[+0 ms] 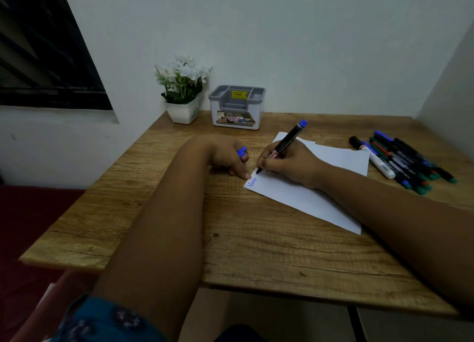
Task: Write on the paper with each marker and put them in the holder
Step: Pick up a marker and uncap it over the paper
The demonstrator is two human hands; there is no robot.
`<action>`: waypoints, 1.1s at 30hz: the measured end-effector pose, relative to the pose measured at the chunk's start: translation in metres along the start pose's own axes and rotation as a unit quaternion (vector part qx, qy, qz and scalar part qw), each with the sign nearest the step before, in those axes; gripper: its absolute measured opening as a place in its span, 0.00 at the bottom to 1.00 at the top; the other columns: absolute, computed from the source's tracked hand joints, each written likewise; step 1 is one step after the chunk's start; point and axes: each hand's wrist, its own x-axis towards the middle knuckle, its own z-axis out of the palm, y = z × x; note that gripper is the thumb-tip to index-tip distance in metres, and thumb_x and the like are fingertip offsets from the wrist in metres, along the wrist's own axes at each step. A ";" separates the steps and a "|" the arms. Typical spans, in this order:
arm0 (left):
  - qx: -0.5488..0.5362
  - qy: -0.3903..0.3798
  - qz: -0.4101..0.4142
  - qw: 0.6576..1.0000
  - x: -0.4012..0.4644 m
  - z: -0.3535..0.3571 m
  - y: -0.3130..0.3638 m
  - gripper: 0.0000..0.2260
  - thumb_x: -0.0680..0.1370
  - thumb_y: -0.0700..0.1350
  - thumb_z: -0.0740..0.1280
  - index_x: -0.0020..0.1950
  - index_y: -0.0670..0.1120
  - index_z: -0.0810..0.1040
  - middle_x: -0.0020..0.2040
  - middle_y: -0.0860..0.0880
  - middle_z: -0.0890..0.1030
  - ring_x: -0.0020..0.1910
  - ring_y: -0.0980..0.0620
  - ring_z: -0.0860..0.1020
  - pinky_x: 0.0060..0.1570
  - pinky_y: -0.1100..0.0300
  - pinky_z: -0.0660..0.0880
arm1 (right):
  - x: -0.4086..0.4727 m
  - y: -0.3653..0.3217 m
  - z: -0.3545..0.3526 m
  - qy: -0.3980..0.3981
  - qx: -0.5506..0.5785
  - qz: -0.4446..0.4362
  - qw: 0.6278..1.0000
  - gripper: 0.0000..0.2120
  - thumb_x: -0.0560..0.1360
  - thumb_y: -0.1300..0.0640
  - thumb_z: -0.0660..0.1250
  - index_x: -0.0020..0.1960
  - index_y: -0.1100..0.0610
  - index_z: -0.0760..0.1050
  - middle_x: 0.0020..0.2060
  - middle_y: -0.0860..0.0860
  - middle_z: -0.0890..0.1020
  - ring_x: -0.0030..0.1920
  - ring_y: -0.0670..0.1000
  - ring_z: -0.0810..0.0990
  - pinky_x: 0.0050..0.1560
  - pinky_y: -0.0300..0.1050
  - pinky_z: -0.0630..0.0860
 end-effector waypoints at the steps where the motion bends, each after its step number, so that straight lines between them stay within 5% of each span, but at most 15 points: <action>1: -0.005 0.004 -0.002 1.000 0.000 0.000 0.001 0.15 0.69 0.39 0.76 0.35 0.49 0.70 0.29 0.52 0.77 0.31 0.54 0.75 0.38 0.59 0.72 | 0.000 -0.001 0.000 -0.012 -0.014 0.000 1.000 0.02 0.70 0.63 0.72 0.42 0.59 0.84 0.40 0.56 0.85 0.45 0.53 0.83 0.51 0.49 0.78; 21: 0.004 0.024 -0.016 1.000 0.000 0.004 0.006 0.14 0.70 0.39 0.75 0.36 0.49 0.70 0.29 0.51 0.77 0.30 0.55 0.75 0.35 0.59 0.71 | -0.003 -0.004 0.001 -0.022 -0.065 -0.008 0.998 0.03 0.71 0.62 0.71 0.41 0.59 0.83 0.39 0.55 0.85 0.42 0.52 0.82 0.47 0.48 0.78; 26: 0.012 0.012 -0.009 1.000 -0.002 0.003 0.007 0.12 0.70 0.41 0.75 0.38 0.49 0.72 0.32 0.50 0.78 0.32 0.53 0.75 0.41 0.57 0.72 | 0.000 -0.017 -0.006 0.103 0.170 0.028 0.980 0.10 0.75 0.65 0.66 0.36 0.57 0.76 0.36 0.58 0.79 0.33 0.47 0.75 0.38 0.44 0.71; 30: 0.030 0.093 0.009 0.995 -0.002 0.004 0.003 0.17 0.71 0.52 0.74 0.54 0.45 0.76 0.46 0.48 0.76 0.45 0.50 0.74 0.49 0.52 0.72 | 0.004 -0.035 -0.014 0.140 0.229 0.039 0.962 0.08 0.77 0.61 0.67 0.41 0.54 0.71 0.30 0.49 0.74 0.28 0.45 0.71 0.29 0.37 0.67; 33: -0.168 0.110 0.042 0.979 -0.005 0.007 0.006 0.10 0.77 0.46 0.67 0.55 0.43 0.75 0.41 0.47 0.72 0.35 0.53 0.68 0.34 0.59 0.67 | 0.003 -0.045 -0.024 0.175 0.248 0.056 0.951 0.13 0.76 0.51 0.70 0.40 0.54 0.69 0.29 0.48 0.70 0.28 0.44 0.67 0.30 0.36 0.65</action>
